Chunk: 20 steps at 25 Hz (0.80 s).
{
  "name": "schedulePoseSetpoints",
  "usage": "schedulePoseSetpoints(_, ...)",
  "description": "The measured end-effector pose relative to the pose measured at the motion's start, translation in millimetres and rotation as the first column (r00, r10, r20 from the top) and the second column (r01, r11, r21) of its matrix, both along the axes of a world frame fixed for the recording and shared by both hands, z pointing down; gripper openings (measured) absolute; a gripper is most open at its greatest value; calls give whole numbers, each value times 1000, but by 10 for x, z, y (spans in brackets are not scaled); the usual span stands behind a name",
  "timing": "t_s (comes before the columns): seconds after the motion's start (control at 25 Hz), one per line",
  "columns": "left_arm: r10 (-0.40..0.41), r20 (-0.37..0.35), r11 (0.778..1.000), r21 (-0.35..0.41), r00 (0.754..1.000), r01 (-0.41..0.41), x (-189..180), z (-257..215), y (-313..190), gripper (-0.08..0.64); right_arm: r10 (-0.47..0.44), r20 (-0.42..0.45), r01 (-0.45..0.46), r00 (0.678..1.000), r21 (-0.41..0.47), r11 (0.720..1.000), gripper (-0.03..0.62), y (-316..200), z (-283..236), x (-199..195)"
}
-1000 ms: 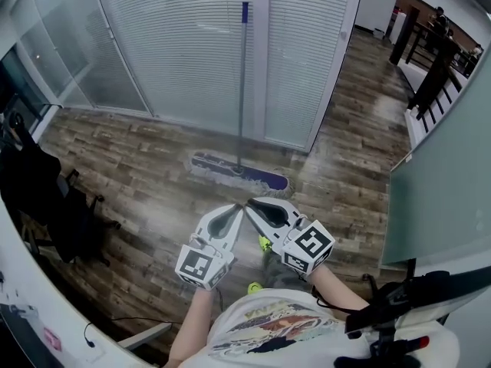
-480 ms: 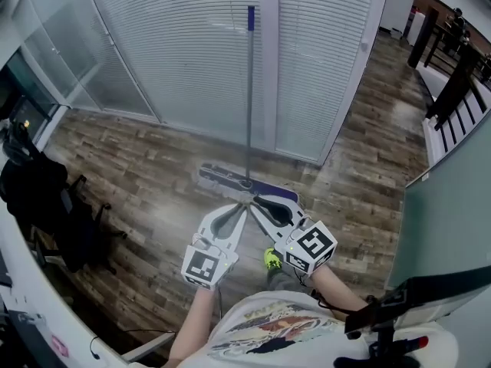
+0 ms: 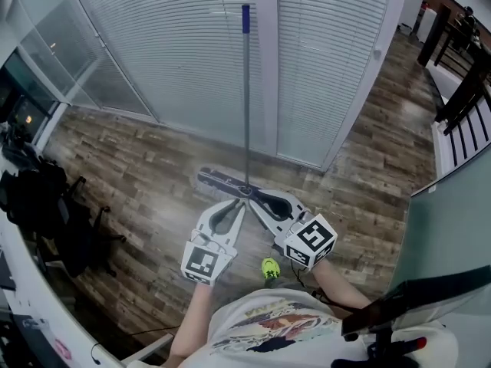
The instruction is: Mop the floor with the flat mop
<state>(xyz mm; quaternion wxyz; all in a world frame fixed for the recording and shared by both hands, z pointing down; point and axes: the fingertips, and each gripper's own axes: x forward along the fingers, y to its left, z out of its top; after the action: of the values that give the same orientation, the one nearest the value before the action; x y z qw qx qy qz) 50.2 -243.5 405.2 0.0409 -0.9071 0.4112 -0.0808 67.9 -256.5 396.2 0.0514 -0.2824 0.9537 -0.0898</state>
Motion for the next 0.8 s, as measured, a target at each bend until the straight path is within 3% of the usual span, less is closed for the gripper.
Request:
schedulePoseSetpoints(0.44, -6, 17, 1000, -14, 1000, 7, 3, 49, -687, 41, -17, 1, 17, 1000, -17, 1000, 74, -716, -14, -45)
schedulePoseSetpoints(0.8, 27, 6, 1000, -13, 1000, -27, -145, 124, -1651, 60, 20, -22, -20, 1000, -11, 1000, 81, -1655, 29, -228)
